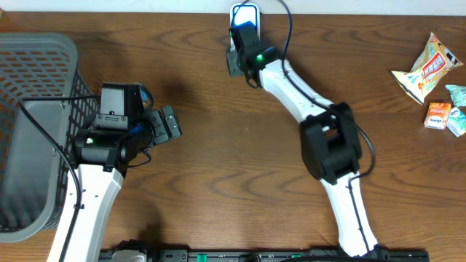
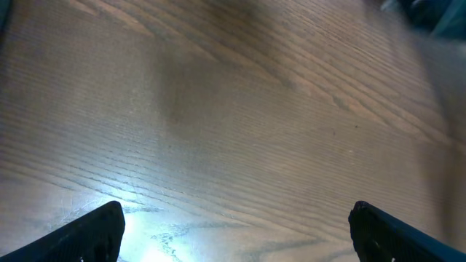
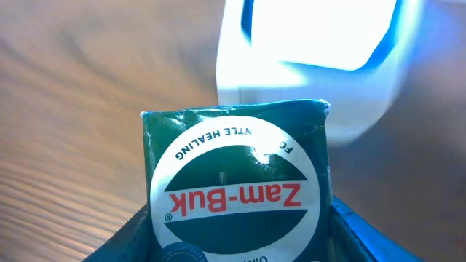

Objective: Scan the item barcode
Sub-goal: 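Hold the tin's barcode side facing the scanner with the right gripper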

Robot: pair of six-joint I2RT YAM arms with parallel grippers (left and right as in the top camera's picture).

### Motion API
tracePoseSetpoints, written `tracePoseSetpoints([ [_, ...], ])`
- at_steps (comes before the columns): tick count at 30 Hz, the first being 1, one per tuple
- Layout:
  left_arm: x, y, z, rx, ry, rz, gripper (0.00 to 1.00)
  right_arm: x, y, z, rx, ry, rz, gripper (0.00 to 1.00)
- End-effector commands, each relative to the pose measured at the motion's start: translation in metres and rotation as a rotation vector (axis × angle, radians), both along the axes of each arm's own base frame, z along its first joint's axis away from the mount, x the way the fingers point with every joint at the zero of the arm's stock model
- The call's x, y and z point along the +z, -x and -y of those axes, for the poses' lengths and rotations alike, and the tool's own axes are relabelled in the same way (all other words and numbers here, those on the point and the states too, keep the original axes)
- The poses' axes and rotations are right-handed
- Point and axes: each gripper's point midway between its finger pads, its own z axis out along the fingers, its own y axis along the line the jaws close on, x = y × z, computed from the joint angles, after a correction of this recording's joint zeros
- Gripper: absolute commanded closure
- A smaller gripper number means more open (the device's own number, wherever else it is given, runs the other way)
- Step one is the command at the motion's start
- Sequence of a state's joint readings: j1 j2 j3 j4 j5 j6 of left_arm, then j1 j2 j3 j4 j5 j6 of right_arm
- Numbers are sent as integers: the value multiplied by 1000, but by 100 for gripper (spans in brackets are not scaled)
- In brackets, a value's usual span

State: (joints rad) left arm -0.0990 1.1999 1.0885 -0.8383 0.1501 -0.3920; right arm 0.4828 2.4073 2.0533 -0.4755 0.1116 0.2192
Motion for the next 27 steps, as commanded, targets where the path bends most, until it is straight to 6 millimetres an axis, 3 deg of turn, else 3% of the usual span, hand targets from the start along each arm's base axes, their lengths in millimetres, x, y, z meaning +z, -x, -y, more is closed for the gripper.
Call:
tracePoseSetpoints([
  [1,2,-2,-4,10,-12,6,2,93,-16,12,-34,-81,173,57],
  [11,2,-2,-4,10,-12,6,2,125,-58,33,-89,-165,360,60],
  [16,2,-2,-4,10,-12,6,2,118,-78,36,-103,-197,435,72],
  [27,2,-2,-4,10,-12,5,2,114,-103,24,-62,-208,626,69],
])
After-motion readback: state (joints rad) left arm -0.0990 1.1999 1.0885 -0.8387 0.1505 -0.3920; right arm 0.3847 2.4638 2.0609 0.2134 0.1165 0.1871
